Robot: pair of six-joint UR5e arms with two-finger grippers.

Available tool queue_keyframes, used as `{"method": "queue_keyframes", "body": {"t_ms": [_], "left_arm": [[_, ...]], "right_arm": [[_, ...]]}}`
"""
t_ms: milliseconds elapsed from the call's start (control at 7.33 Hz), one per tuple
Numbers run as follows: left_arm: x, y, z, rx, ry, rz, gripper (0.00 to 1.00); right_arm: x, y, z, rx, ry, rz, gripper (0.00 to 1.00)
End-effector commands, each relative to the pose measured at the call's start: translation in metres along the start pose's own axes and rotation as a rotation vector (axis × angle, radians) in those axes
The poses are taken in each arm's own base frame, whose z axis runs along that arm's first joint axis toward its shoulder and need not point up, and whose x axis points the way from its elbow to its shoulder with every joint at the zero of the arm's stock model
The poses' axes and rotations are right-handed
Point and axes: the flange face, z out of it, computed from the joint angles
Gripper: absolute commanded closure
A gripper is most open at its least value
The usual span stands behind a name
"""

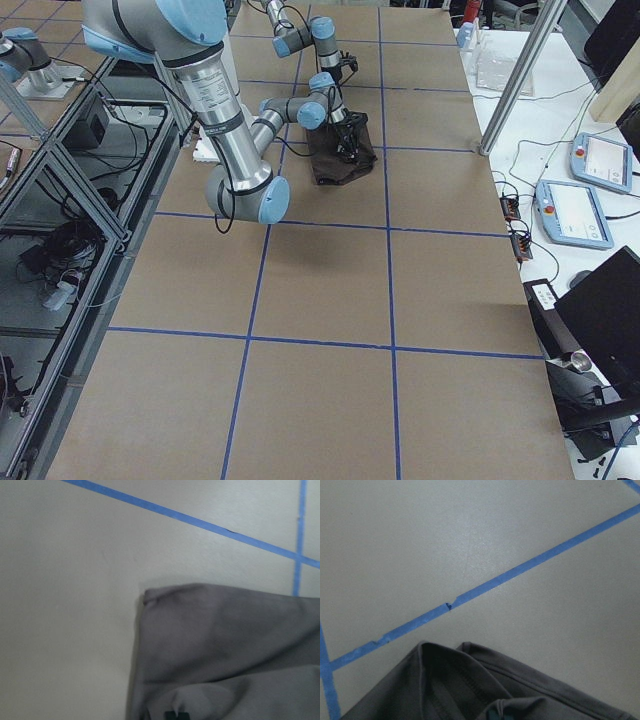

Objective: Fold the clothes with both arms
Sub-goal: 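Lay the folded edge down on the shirt with both grippers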

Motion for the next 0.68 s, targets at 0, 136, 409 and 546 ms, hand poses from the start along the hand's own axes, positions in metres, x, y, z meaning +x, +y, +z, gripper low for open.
{"method": "queue_keyframes", "body": {"t_ms": [0, 136, 409, 546], "left_arm": [[-0.001, -0.002, 0.009, 0.000, -0.002, 0.009, 0.73], [0.003, -0.002, 0.002, -0.004, 0.010, 0.088, 0.01], [0.009, 0.005, -0.031, -0.065, 0.074, 0.163, 0.00], [0.009, 0.009, -0.031, -0.077, 0.073, 0.161, 0.00]], "right_arm": [[0.003, 0.001, 0.006, 0.002, 0.013, -0.092, 0.14], [0.000, 0.001, 0.002, -0.001, 0.001, -0.136, 0.00], [-0.003, -0.012, -0.033, -0.069, -0.063, -0.225, 0.00], [0.006, -0.022, -0.054, -0.102, -0.098, -0.256, 0.00]]}}
